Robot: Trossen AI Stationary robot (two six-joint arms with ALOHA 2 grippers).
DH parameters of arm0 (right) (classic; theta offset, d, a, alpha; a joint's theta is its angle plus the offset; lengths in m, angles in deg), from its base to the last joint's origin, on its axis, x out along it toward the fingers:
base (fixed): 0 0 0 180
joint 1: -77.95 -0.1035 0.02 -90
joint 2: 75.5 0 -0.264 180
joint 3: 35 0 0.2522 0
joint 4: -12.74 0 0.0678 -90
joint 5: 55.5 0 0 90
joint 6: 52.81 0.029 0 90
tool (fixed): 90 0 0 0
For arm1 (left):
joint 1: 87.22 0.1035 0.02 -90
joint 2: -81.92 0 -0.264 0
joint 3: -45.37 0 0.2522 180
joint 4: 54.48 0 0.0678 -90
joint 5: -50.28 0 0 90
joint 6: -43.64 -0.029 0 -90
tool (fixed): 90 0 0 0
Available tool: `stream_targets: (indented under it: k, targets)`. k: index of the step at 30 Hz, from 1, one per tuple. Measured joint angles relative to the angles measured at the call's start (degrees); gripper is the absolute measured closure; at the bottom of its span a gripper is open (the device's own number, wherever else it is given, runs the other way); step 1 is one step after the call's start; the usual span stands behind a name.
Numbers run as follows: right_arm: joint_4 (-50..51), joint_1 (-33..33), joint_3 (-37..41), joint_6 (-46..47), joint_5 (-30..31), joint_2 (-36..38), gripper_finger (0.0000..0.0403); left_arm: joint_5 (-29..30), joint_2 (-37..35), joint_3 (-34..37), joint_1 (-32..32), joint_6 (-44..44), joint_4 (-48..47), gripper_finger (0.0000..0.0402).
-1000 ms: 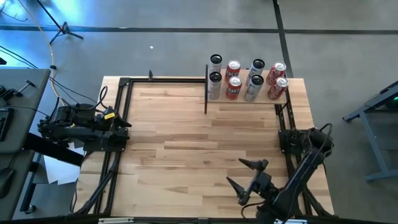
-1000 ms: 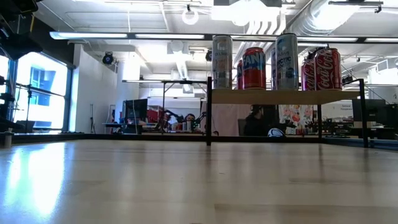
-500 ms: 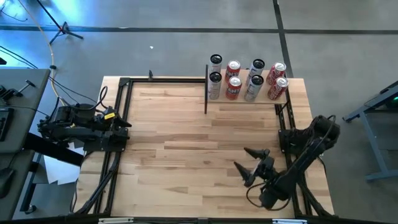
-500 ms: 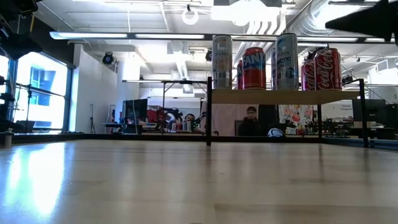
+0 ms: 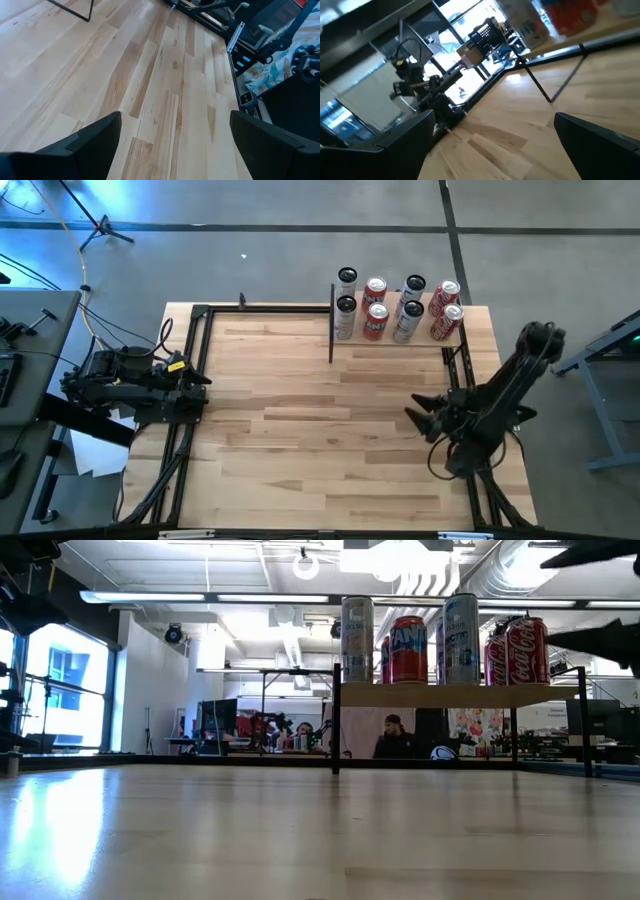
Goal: Place canned beverage on shelf
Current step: Return to Home Position
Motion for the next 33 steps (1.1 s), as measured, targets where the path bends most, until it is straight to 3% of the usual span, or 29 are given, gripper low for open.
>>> stream_targets:
  k: [6, 14, 18, 21, 25, 27, 30, 33]
  targets:
    - [-3.77, -2.62, 6.97, -0.02, 0.0, 8.11, 0.0004, 0.0, 0.0, 0.0, 0.01, 0.0, 0.0, 0.0052]
    - [-4.52, -5.91, 10.74, -0.12, -0.22, 14.12, 0.0004, -0.01, 0.0, 0.0, 0.02, 0.0, 0.01, 0.0052]
    - [-18.63, -6.1, 13.84, -0.04, -1.58, 14.31, 0.0004, 0.01, 0.0, 0.0, -0.01, 0.0, 0.0, 0.0052]
    - [-39.46, -6.1, 17.16, -0.13, -9.73, 13.48, 0.0004, 0.0, 0.0, 0.0, 0.01, 0.0, 0.0, 0.0052]
    - [-60.3, -6.1, 19.0, -10.06, -32.81, 11.75, 0.0004, -0.02, 0.0, 0.0, 0.02, 0.0, 0.02, 0.0052]
    - [-66.8, -6.1, 18.71, -17.5, -40.56, 11.64, 0.0004, -0.02, 0.0, 0.0, 0.01, 0.0, 0.0, 0.0052]
    - [-78.04, -5.86, 18.49, -30.47, -42.97, 13.04, 0.0004, -0.02, 0.0, 0.0, 0.02, 0.0, 0.0, 0.0052]
    - [-86.49, -5.84, 18.52, -51.91, -44.1, 17.47, 0.0004, 0.01, 0.0, 0.0, 0.01, 0.0, 0.01, 0.0052]
